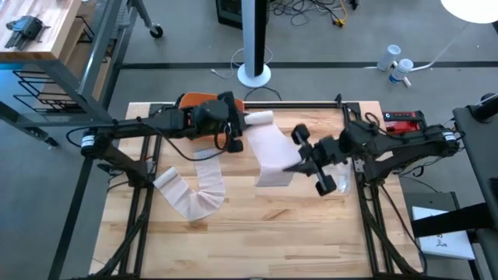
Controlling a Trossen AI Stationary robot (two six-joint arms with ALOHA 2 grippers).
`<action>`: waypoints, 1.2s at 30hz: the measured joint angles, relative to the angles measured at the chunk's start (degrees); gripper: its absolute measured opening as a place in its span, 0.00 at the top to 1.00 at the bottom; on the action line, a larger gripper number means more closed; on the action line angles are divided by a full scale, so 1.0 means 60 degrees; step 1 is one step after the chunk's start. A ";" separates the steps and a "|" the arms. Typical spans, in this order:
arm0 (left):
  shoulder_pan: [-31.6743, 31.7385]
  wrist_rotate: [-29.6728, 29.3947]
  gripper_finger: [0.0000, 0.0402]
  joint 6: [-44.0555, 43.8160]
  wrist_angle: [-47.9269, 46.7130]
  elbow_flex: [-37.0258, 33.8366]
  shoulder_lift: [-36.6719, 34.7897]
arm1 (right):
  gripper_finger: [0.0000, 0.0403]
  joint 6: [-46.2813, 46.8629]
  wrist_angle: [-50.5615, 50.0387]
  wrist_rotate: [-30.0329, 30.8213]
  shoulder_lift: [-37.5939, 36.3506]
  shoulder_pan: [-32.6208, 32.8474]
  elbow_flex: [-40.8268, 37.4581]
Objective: Roll bandage
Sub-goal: Roll the right white bandage
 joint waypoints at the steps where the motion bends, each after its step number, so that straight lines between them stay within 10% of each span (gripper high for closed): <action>1: -0.0059 0.0085 0.71 0.0003 0.0024 -0.0189 -0.0033 | 1.00 0.0056 0.0025 0.0270 0.0000 -0.0008 0.0102; 13: -0.1485 0.1085 0.71 -0.0191 0.2340 -0.2509 -0.0079 | 1.00 0.0402 0.0008 0.2587 0.0053 -0.0932 0.0479; 30: -0.3249 0.2201 0.71 -0.1187 0.3549 -0.3243 -0.0028 | 1.00 0.1891 0.0035 0.2601 0.2229 -0.3515 0.0437; 36: -0.3533 0.2265 0.71 -0.1271 0.2856 -0.3246 -0.0106 | 0.84 0.2855 -0.0842 0.1609 0.2732 -0.3945 0.0462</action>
